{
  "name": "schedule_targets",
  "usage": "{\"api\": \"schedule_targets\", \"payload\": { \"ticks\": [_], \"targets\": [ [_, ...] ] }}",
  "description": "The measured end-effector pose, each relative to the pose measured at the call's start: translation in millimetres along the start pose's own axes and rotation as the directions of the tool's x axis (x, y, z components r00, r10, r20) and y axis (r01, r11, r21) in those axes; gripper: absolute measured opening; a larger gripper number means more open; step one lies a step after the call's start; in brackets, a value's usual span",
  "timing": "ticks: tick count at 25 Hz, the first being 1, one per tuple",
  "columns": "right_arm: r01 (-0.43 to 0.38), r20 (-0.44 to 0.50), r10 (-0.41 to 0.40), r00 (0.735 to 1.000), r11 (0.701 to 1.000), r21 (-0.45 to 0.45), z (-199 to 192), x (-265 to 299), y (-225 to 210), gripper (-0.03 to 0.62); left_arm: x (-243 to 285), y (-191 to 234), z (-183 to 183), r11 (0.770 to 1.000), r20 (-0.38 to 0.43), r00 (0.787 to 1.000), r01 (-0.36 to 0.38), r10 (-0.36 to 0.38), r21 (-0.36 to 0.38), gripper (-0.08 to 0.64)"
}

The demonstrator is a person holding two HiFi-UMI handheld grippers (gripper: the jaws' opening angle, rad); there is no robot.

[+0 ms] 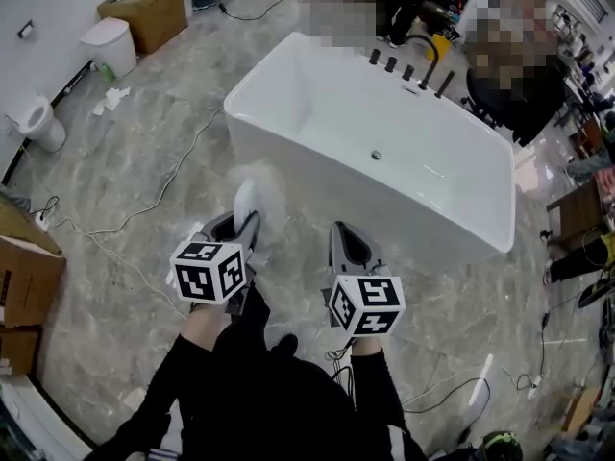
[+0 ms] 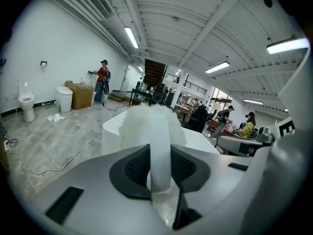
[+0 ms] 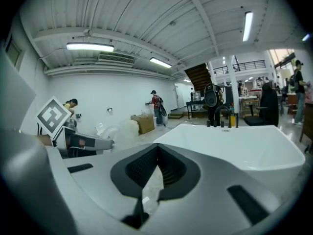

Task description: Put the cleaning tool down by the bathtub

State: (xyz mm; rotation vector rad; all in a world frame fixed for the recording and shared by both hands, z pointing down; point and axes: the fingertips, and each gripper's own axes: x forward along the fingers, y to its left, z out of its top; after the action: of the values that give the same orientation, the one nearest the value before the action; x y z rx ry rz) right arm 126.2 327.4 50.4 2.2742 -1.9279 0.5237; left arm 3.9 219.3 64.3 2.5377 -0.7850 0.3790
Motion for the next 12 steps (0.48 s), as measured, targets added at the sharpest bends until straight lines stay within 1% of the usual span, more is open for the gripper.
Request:
{"api": "schedule_targets", "payload": {
  "ticks": [8, 12],
  "targets": [
    [-0.033, -0.043, 0.032, 0.999, 0.999, -0.024, 26, 119, 26, 0.000, 50, 100, 45, 0.998, -0.013, 0.999, -0.049, 0.049, -0.025, 0.094],
    [-0.051, -0.074, 0.048, 0.996, 0.998, -0.045, 35, 181, 47, 0.000, 69, 153, 66, 0.997, -0.013, 0.998, -0.068, 0.067, -0.041, 0.092]
  ]
}}
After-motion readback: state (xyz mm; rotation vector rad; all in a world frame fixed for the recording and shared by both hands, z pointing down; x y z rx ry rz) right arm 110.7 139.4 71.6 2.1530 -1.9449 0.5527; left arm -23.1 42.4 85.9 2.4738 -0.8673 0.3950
